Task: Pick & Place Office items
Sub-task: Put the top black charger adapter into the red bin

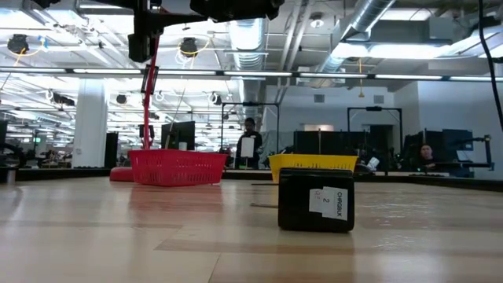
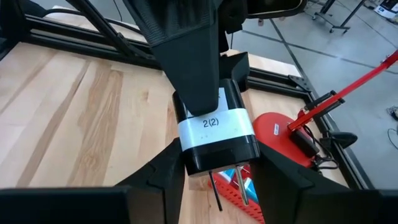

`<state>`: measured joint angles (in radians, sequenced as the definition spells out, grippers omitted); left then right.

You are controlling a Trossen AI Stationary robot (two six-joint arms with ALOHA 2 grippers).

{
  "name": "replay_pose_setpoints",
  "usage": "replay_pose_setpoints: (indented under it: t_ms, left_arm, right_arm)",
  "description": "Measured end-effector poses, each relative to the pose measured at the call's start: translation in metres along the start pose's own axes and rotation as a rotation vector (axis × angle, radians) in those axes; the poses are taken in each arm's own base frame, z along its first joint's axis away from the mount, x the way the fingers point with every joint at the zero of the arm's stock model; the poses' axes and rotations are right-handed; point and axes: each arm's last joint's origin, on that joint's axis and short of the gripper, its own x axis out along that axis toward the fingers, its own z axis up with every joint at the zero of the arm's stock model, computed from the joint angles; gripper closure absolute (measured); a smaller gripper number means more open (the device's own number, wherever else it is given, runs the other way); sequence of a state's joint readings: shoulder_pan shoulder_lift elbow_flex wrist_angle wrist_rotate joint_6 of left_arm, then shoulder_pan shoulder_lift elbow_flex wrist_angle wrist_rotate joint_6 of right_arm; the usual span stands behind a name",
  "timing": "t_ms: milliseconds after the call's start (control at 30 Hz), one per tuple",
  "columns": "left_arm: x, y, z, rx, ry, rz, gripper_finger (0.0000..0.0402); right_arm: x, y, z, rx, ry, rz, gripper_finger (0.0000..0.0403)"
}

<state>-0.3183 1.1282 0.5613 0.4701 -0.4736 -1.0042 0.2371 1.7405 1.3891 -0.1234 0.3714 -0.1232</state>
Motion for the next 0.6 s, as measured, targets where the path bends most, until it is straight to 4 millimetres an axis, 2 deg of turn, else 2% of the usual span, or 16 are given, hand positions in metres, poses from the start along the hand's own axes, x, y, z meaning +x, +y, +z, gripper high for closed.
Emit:
replay_pose_setpoints:
  t_ms: [167,433,600]
  left_arm:
    - [0.0000,0.0002,-0.0001,-0.006,0.000,0.003,0.0243]
    - [0.0000,0.0005,-0.0003,0.013,0.002,0.005,0.0227]
    - [0.0001,0.0024,-0.0014,0.050,0.006,0.021,0.0243]
  right_arm:
    - [0.0001,0.0000,-0.0006,-0.010,0.004,-0.004,0.0255]
    - [0.0001,0.0001,0.0001,-0.014,-0.003,0.003,0.0226]
    - [-0.0009,0.0015,0.0021,-0.007,-0.019,0.021,0.0199]
